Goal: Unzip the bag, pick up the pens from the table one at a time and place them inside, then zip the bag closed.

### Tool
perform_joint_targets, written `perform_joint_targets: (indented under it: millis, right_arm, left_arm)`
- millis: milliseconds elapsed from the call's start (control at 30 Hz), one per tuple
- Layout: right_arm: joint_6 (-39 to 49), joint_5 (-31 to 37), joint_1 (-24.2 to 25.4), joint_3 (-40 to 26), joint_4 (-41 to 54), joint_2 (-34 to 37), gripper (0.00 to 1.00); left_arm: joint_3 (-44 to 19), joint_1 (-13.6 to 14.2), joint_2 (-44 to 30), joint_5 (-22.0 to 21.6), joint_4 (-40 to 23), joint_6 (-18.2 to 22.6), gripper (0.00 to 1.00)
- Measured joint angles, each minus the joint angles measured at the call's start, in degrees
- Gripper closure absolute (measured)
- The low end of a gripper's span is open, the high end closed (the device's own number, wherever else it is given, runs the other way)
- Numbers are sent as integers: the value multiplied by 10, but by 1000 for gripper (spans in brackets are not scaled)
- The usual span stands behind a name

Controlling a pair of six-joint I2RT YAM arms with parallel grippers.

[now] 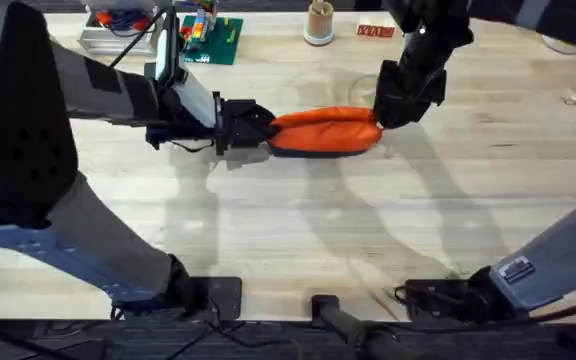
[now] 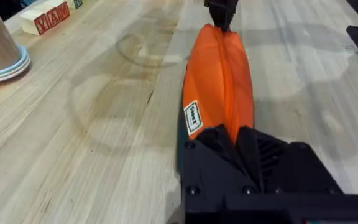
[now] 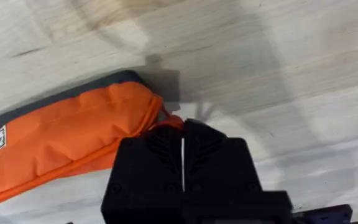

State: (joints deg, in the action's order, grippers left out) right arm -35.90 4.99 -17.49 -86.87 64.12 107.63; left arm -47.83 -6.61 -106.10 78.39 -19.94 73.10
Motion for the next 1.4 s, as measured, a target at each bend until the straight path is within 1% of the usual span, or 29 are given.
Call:
perform_joint_targets:
  millis: [167,400,533,767,1133,1267,1400]
  right_arm:
    - [20,-6,8,0,0,-6,970]
    - [49,-1,13,0,-16,-61,970]
    - [55,-3,17,0,-12,-79,970]
    - [57,-14,38,0,1,-79,970]
    - [57,-13,46,0,-3,-62,970]
    - [58,-16,62,9,-9,-58,970]
    - [57,-14,89,34,-20,-58,970]
  left_arm:
    - [0,0,0,0,0,0,960]
    - [0,1,0,0,0,0,960]
    - [0,1,0,1,0,0,960]
    - [0,5,0,1,0,0,959]
    - [0,5,0,1,0,0,959]
    - [0,5,0,1,0,0,959]
    - [0,5,0,1,0,0,959]
